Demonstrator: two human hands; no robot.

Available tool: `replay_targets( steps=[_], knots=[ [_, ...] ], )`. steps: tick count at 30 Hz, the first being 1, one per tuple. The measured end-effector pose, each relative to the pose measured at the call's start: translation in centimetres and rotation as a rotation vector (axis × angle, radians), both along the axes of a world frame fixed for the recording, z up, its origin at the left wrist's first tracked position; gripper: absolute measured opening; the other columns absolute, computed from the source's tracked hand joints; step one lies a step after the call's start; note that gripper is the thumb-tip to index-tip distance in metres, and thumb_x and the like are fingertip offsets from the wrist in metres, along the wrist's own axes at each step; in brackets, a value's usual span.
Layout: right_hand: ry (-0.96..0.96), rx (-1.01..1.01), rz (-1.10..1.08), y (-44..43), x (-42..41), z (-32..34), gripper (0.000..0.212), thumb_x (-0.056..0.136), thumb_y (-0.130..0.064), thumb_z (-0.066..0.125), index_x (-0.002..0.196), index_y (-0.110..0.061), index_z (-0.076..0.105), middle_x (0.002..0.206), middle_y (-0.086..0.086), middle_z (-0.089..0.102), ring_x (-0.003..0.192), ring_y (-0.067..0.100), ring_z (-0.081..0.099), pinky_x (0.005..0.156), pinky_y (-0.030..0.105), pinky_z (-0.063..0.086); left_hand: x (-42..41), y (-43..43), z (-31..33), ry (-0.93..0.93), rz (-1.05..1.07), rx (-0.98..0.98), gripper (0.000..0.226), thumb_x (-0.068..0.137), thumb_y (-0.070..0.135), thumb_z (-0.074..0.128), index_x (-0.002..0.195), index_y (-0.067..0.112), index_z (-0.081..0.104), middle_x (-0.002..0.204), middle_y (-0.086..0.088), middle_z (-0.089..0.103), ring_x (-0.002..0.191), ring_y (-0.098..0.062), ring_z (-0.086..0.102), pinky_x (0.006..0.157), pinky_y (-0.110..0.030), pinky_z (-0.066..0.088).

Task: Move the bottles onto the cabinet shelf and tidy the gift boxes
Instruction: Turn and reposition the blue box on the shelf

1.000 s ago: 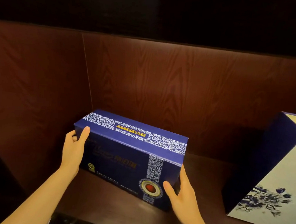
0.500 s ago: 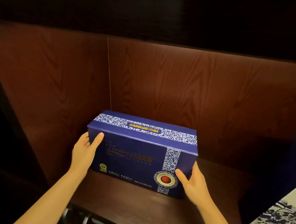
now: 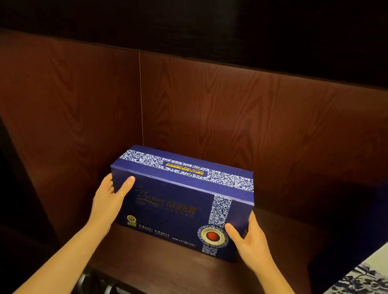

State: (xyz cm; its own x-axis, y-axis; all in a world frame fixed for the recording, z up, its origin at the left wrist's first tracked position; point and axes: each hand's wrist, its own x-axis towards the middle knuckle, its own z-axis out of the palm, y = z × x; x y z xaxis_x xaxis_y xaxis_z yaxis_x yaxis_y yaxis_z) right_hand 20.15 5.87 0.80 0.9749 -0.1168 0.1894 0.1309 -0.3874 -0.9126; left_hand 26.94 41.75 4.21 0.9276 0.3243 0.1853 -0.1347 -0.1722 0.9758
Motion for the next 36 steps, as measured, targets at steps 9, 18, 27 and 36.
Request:
replay_targets(
  steps=[9, 18, 27, 36],
  knots=[
    [-0.011, -0.01, -0.009, -0.8, -3.4, 2.1, 0.107, 0.072, -0.063, 0.074, 0.154, -0.046, 0.007, 0.15, -0.027, 0.03, 0.132, -0.01, 0.037, 0.11, 0.027, 0.038, -3.6, -1.5, 1.4, -0.127, 0.113, 0.208, 0.088, 0.079, 0.057, 0.067, 0.152, 0.026, 0.03, 0.156, 0.001, 0.035, 0.14, -0.015, 0.036, 0.11, -0.04, 0.037],
    [-0.196, -0.122, -0.162, 1.8, -13.7, 7.0, 0.087, 0.073, -0.066, 0.07, 0.135, -0.072, 0.009, 0.145, -0.038, 0.02, 0.136, -0.004, 0.029, 0.103, 0.013, 0.033, -11.2, -3.4, 2.1, -0.204, -0.266, 0.142, 0.062, 0.085, 0.049, 0.062, 0.143, 0.045, 0.041, 0.148, 0.016, 0.043, 0.131, -0.008, 0.042, 0.098, -0.028, 0.04],
    [-0.204, -0.164, -0.404, 1.2, -25.0, 8.6, 0.086, 0.074, -0.069, 0.066, 0.146, -0.059, 0.02, 0.154, -0.028, 0.028, 0.139, -0.001, 0.033, 0.11, 0.027, 0.033, -17.7, -8.9, 3.1, -0.181, -0.636, 0.121, 0.06, 0.083, 0.051, 0.063, 0.14, 0.039, 0.048, 0.136, 0.017, 0.056, 0.124, 0.001, 0.052, 0.103, -0.031, 0.044],
    [-0.166, -0.156, -0.756, -7.3, -40.5, 7.9, 0.085, 0.069, -0.082, 0.061, 0.142, -0.068, 0.02, 0.14, -0.048, 0.026, 0.132, -0.011, 0.033, 0.107, 0.025, 0.032, -25.6, -23.3, 3.3, -0.247, -0.954, 0.154, 0.054, 0.079, 0.059, 0.063, 0.13, 0.058, 0.045, 0.135, 0.022, 0.053, 0.124, -0.001, 0.051, 0.103, -0.03, 0.039]
  ],
)
